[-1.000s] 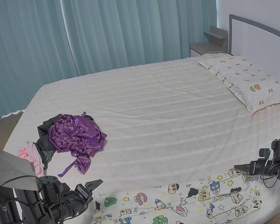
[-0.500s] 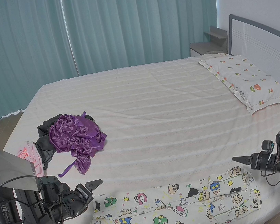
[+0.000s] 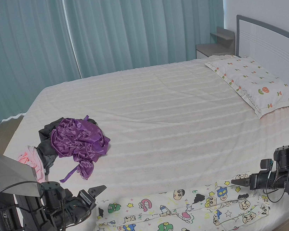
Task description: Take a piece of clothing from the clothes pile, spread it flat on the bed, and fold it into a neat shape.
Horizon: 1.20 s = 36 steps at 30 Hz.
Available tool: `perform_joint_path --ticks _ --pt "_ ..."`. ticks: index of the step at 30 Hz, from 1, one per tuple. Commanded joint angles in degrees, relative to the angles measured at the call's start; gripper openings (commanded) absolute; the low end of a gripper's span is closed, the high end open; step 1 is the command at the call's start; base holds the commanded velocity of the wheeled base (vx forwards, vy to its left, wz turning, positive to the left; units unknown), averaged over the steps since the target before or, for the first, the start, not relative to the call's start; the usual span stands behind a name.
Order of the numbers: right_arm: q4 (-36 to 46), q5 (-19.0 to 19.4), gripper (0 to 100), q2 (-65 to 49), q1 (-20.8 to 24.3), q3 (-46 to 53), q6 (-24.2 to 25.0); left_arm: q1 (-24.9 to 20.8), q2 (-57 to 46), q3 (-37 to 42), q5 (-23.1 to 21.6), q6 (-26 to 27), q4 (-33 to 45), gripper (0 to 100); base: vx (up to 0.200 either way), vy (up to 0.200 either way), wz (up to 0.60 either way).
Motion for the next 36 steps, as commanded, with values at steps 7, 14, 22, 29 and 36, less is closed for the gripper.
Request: perform_joint_path --ticks 7,14,22,29,36 --pt "-1.0 -2.9 100 1.2 0.0 -0.3 0.5 -0.3 0.1 -0.2 1.0 0.0 -1.0 100 0.000 0.000 0.00" --pt "-1.0 -1.5 100 -14.1 -0.3 2.0 14.5 -5.2 -0.5 -1.2 8.8 4.5 -1.0 100 0.000 0.000 0.00" --pt "-1.0 2.5 100 -18.9 -3.5 7.4 21.8 -5.9 -4.9 -6.2 9.0 15.5 4.6 100 0.000 0.000 0.00" --pt "-1.0 9.6 100 -16.1 -7.0 7.4 23.1 -4.4 -11.5 -15.0 1.2 18.4 33.2 100 0.000 0.000 0.00" --pt "-1.0 10.5 100 -15.7 -7.3 7.4 23.0 -0.7 -10.2 -13.8 -5.3 29.4 37.5 100 0.000 0.000 0.00"
